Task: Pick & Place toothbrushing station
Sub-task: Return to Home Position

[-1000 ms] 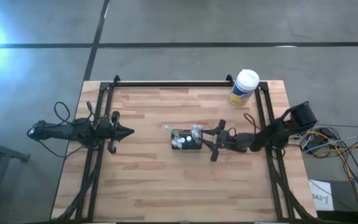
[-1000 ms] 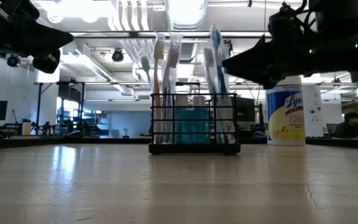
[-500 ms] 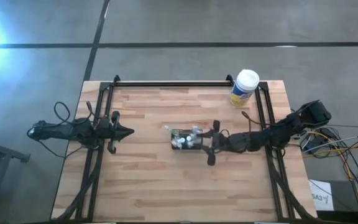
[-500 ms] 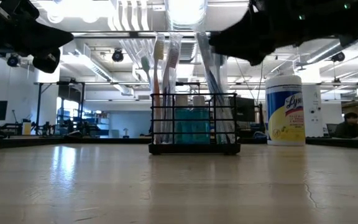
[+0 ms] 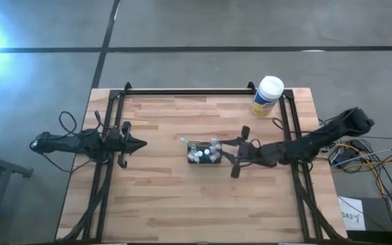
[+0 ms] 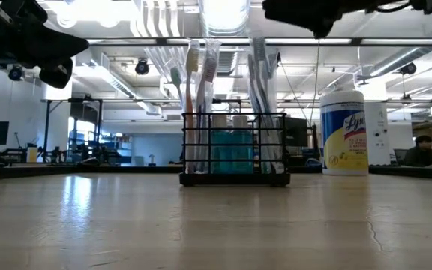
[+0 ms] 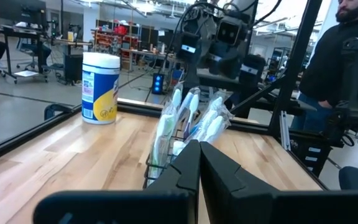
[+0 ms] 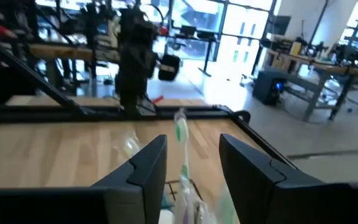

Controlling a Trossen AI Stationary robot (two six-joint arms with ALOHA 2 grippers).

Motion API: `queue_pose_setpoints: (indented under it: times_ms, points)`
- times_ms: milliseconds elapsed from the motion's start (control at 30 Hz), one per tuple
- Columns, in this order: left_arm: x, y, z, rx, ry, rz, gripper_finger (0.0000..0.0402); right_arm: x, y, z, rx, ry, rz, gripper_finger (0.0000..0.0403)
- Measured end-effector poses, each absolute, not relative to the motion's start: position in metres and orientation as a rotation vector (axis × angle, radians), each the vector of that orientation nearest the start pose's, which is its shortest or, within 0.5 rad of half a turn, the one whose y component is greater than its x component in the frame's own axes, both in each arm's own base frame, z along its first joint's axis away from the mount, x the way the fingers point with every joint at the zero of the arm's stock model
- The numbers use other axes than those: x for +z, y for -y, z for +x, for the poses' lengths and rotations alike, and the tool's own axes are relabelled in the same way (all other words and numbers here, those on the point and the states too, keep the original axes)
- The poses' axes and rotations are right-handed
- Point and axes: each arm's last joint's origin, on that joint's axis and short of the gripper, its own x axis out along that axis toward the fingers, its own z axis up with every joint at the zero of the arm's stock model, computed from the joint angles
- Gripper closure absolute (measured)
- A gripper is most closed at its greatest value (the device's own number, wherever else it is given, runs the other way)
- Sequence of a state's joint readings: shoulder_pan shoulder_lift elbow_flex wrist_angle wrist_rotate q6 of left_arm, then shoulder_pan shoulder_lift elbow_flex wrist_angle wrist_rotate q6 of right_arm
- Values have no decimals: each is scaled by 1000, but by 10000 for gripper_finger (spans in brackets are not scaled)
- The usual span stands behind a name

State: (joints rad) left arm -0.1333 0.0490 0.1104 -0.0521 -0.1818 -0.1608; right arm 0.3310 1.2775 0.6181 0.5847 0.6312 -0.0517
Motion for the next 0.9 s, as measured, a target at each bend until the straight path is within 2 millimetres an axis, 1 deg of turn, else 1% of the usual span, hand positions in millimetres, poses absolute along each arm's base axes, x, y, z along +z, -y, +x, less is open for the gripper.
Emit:
queue_pose_setpoints:
  times_ms: [133, 200, 300, 433, 533, 633, 733, 833, 900]
  points:
    - [193, 7, 93, 50, 23, -161, 390, 253, -74, 253, -276, -55, -85, 282]
    - [193, 7, 93, 50, 22, -149, 391, 253, -76, 255, -227, -55, -89, 300]
    - [193, 7, 94, 70, 16, -127, 397, 253, -82, 264, -137, -51, -98, 337]
    - [192, 5, 94, 129, 10, -112, 395, 251, -91, 282, -40, -63, -136, 386]
    - [192, 5, 95, 132, 8, -108, 398, 246, -94, 296, -26, -96, -157, 392]
    - [192, 5, 95, 132, 7, -108, 398, 238, -89, 304, -47, -153, -157, 394]
    - [192, 5, 95, 132, 5, -108, 394, 233, -82, 306, -91, -189, -124, 394]
    - [192, 5, 95, 132, 5, -107, 394, 227, -76, 304, -158, -255, -117, 394]
    - [192, 5, 95, 132, 5, -103, 393, 227, -75, 303, -170, -263, -120, 394]
